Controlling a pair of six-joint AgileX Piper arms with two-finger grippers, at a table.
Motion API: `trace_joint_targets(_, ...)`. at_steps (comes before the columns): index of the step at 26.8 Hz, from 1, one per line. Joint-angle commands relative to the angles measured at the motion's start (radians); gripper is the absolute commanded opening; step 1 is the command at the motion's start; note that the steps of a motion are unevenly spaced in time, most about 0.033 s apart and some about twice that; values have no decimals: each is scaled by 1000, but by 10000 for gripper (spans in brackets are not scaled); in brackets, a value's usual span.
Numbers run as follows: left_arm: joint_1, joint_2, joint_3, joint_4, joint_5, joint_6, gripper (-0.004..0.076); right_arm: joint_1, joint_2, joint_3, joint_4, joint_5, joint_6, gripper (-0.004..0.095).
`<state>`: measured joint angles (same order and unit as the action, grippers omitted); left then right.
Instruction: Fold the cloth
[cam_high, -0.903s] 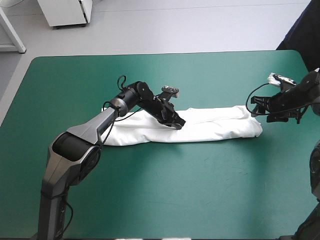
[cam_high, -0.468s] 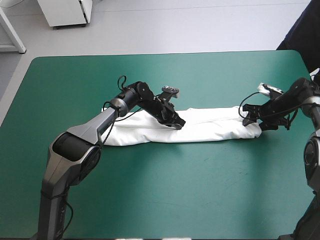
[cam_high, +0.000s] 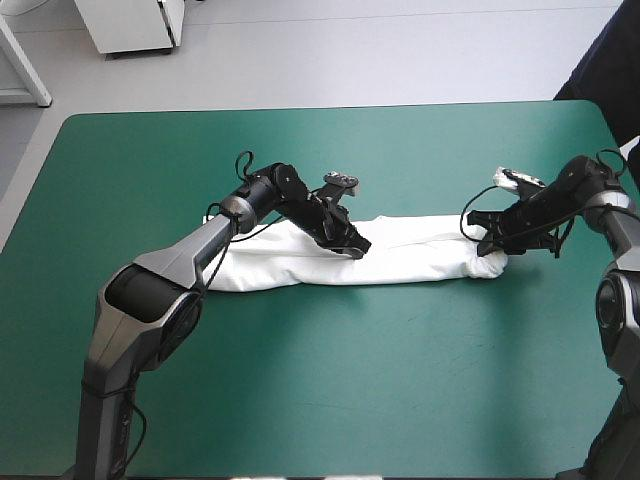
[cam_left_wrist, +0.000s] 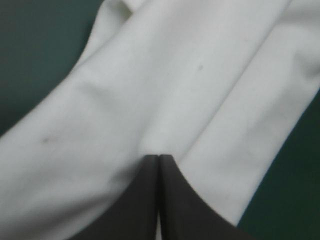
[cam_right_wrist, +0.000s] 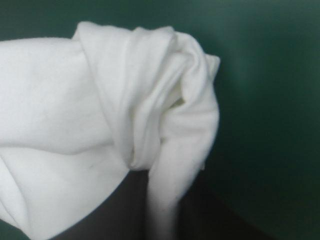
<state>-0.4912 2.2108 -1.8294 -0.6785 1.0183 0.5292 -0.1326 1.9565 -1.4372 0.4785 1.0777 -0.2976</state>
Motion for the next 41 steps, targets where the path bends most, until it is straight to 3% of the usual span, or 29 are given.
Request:
trace_joint_targets(1, -12, -41, -13, -8, 27, 0, -22, 18, -12, -5, 34, 9, -19, -17)
trace_joint_targets(13, -6, -41, -13, -3, 27, -7, -22, 12, -100, -202, 79, 102, -15, -17)
trace_joint_targets(30, -6, -41, -15, -12, 12, -8, -22, 10, -283, -289, 155, 111, -27, -17)
trace_joint_targets(33, -3, -41, -78, 46, 100, -53, -22, 10, -283, -289, 156, 111, -27, -17)
trace_joint_targets(35, 1, -54, -172, 179, 217, -119, -22, 12, -283, -289, 161, 114, -27, -17)
trace_joint_targets(36, 11, -82, -228, 246, 262, -159, -22, 14, -283, -289, 190, 115, -27, -17)
trace_joint_targets(41, 91, -272, -265, 311, 270, -183, -22, 30, -283, -289, 440, 116, -93, -16)
